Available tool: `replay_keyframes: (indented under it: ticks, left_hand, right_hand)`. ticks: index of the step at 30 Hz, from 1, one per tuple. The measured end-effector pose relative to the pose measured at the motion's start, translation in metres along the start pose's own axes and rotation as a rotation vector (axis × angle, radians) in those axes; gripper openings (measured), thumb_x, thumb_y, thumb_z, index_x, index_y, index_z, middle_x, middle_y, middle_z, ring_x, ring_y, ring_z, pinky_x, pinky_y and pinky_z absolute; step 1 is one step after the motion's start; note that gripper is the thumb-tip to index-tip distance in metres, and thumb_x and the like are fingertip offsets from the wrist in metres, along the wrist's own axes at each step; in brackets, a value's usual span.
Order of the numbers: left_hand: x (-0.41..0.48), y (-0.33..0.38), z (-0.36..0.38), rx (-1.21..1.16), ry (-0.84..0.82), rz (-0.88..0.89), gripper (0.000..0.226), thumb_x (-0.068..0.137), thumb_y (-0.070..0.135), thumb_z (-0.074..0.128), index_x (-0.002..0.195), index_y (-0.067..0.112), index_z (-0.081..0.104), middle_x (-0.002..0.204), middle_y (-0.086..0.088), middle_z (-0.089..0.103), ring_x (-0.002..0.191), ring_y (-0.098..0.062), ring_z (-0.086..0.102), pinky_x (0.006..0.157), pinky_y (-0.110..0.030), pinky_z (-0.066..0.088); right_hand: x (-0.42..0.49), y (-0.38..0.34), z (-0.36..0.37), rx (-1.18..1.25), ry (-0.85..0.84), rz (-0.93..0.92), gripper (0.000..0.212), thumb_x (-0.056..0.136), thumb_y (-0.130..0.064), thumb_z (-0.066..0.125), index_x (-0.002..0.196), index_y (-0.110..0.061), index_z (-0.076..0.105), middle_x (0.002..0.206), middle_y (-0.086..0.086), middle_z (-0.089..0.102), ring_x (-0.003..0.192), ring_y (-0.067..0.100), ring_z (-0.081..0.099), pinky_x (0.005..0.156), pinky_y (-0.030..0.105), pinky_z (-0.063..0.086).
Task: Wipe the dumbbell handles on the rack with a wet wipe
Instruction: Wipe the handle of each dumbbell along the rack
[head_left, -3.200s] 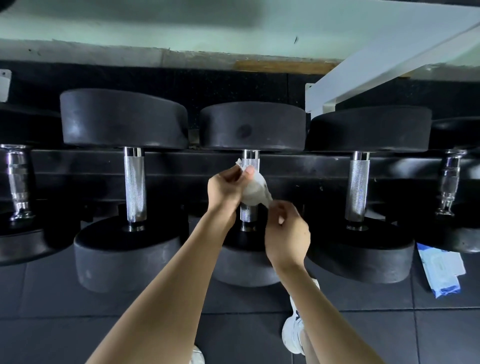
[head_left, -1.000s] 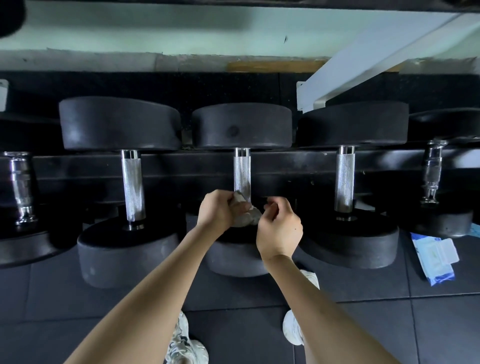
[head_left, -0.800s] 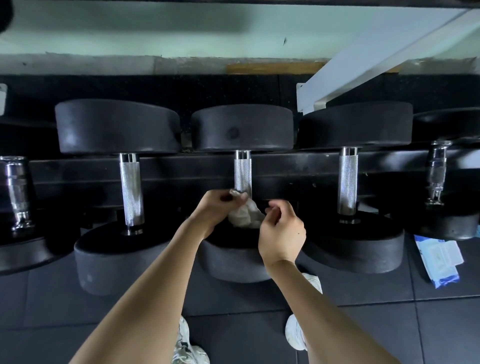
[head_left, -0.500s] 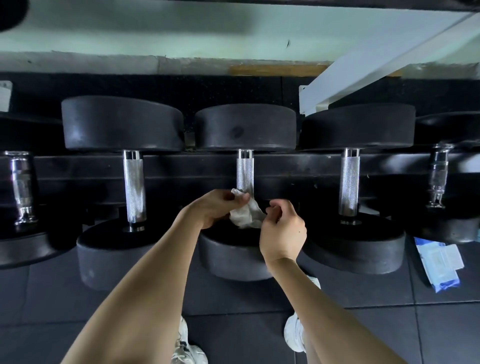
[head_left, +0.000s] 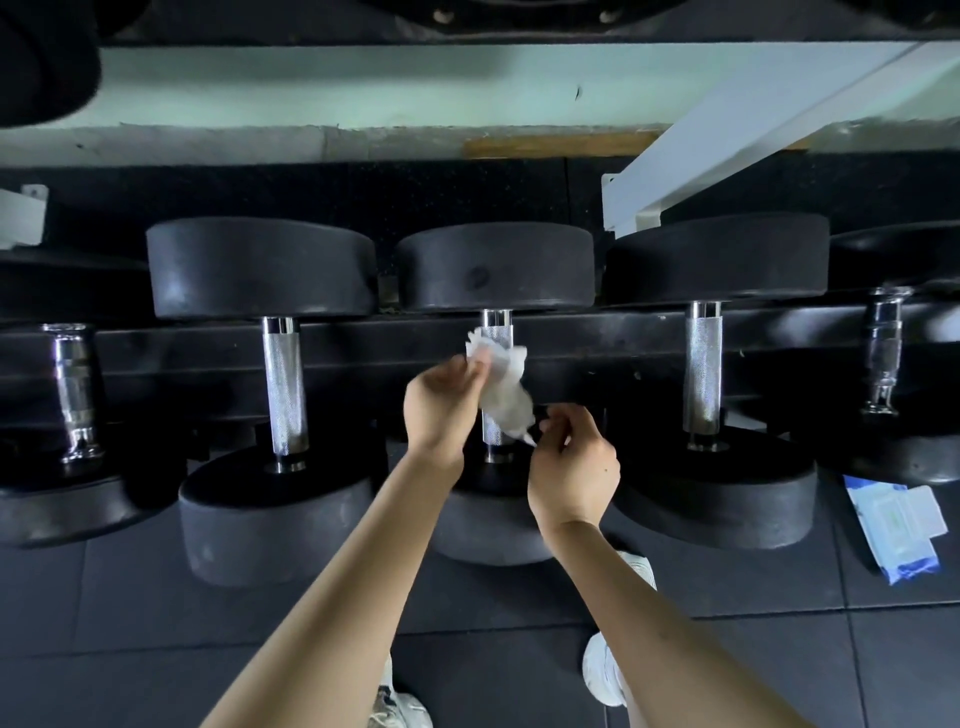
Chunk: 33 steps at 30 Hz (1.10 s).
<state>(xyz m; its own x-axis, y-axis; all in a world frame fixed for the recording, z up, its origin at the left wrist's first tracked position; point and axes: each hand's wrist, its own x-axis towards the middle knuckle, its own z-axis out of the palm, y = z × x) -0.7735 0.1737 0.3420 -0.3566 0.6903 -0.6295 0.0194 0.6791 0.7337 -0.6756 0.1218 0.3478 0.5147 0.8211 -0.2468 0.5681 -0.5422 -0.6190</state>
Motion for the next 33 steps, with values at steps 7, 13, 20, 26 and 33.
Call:
replay_keyframes:
  ticks: [7,13,20,26,33]
  left_hand:
    - [0.018,0.026,0.029,-0.246,0.136,-0.083,0.010,0.083,0.018,0.072,0.091,0.012,0.072,0.095,-0.001,0.071,0.084,-0.008,0.064,0.080,-0.017,0.050]
    - [0.021,0.020,0.034,-0.341,0.073,-0.080,0.015,0.085,0.024,0.070,0.094,0.013,0.070,0.079,0.011,0.064,0.080,-0.006,0.062,0.074,-0.011,0.048]
    - [0.021,0.005,0.028,0.032,0.101,0.107,0.032,0.086,0.032,0.067,0.056,0.027,0.057,0.060,0.005,0.057,0.063,-0.008,0.047,0.061,-0.024,0.038]
    - [0.016,0.001,0.023,0.083,0.094,0.060,0.029,0.079,0.029,0.070,0.051,0.031,0.064,0.052,0.012,0.061,0.058,-0.003,0.052,0.059,-0.022,0.042]
    - [0.029,0.011,0.030,0.122,0.107,0.085,0.034,0.080,0.025,0.064,0.051,0.014,0.050,0.041,0.010,0.044,0.054,-0.005,0.038,0.055,-0.023,0.033]
  right_hand:
    - [0.001,0.001,0.004,0.026,0.052,-0.045,0.029,0.081,-0.014,0.041,0.088,-0.011,0.068,0.076,0.008,0.073,0.069,0.037,0.065,0.058,0.036,0.047]
    - [0.002,0.005,0.008,0.037,0.101,-0.075,0.030,0.077,-0.015,0.040,0.084,-0.012,0.069,0.068,0.007,0.071,0.060,0.036,0.063,0.052,0.033,0.046]
    - [0.002,0.006,0.008,0.050,0.084,-0.069,0.031,0.076,-0.016,0.039,0.084,-0.011,0.068,0.071,0.008,0.072,0.063,0.035,0.064,0.054,0.031,0.041]
    - [0.002,0.008,0.007,0.036,0.073,-0.073,0.034,0.077,-0.017,0.038,0.087,-0.011,0.069,0.073,0.008,0.072,0.066,0.035,0.064,0.055,0.027,0.034]
    - [0.003,0.010,0.008,0.034,0.097,-0.105,0.030,0.077,-0.015,0.040,0.085,-0.012,0.069,0.070,0.007,0.072,0.063,0.035,0.065,0.054,0.026,0.034]
